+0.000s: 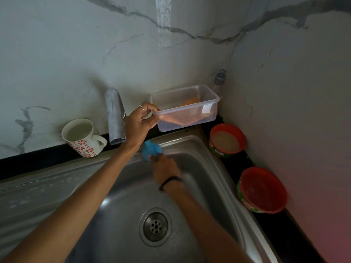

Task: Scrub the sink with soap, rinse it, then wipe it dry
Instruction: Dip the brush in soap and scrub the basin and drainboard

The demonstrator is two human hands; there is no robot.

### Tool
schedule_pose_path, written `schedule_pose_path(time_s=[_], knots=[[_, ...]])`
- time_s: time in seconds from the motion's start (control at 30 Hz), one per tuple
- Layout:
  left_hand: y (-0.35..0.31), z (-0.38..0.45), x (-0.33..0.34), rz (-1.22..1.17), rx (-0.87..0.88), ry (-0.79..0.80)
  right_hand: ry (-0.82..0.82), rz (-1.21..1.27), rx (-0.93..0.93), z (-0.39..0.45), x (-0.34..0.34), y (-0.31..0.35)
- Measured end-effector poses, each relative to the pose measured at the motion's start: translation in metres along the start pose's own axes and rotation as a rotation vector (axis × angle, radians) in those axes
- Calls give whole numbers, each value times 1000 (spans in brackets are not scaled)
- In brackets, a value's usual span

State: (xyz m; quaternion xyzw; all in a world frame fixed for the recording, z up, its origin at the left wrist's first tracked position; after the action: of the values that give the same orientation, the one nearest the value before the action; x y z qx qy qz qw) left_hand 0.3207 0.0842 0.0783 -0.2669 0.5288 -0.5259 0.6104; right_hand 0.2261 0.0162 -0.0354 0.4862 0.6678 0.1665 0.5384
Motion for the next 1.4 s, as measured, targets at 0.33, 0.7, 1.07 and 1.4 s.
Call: schedule_pose_path(time_s=[0.33, 0.7, 1.07, 1.4], knots=[[2, -5, -9, -49, -19, -53, -130, -136, 72, 5, -25, -8], [2, -11, -4, -61, -52, -9, -240, -146, 209, 27, -95, -43], [9, -16, 0, -38, -59, -31, -268, -194, 118, 23, -93, -43], [37, -21, 16, 40, -46, -30, -311, -240, 121, -14, -99, -69]])
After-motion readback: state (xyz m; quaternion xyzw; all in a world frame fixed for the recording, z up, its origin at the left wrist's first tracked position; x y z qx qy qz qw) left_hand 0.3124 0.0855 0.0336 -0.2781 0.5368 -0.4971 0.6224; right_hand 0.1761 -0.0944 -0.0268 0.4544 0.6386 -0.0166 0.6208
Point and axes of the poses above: each hand's wrist, its own z-axis towards the middle knuckle, its own x-axis out of the palm, y = z × x, the point moved 8 cm from there along z, towards the middle knuckle, and after that the axes turned 6 degrees about z, right-handed, at the moved point
